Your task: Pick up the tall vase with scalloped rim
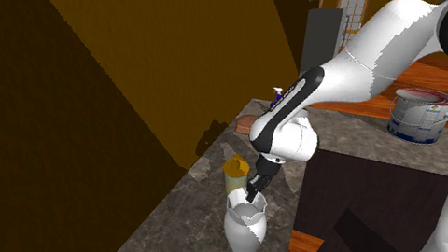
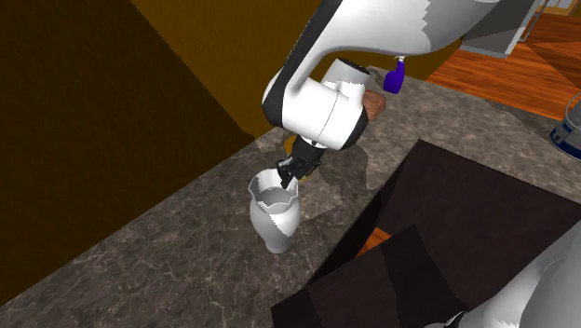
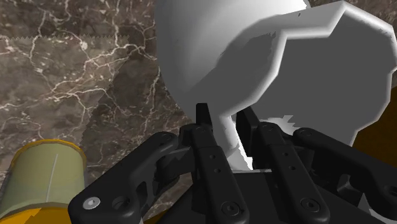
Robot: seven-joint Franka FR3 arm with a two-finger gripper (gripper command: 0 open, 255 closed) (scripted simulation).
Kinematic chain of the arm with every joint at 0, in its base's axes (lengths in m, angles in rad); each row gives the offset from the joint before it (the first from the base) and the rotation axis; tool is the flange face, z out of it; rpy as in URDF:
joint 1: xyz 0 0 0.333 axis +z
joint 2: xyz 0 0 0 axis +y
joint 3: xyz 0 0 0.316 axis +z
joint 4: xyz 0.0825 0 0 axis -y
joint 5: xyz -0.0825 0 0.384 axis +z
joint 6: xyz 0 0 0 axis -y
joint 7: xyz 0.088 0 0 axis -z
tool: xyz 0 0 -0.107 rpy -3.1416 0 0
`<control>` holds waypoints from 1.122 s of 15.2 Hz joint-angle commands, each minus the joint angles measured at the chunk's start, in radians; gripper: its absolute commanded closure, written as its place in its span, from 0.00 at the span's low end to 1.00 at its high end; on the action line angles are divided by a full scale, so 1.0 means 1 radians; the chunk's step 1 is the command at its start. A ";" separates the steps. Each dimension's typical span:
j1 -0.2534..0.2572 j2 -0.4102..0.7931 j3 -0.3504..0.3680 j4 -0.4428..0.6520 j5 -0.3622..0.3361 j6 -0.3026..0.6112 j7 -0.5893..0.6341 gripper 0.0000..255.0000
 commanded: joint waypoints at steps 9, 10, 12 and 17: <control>0.006 -0.044 -0.015 -0.012 -0.058 -0.024 0.055 1.00; 0.007 -0.059 -0.019 -0.015 -0.078 -0.032 0.074 1.00; 0.009 -0.088 -0.027 -0.021 -0.117 -0.050 0.110 1.00; 0.007 -0.158 -0.040 -0.028 -0.208 -0.097 0.196 1.00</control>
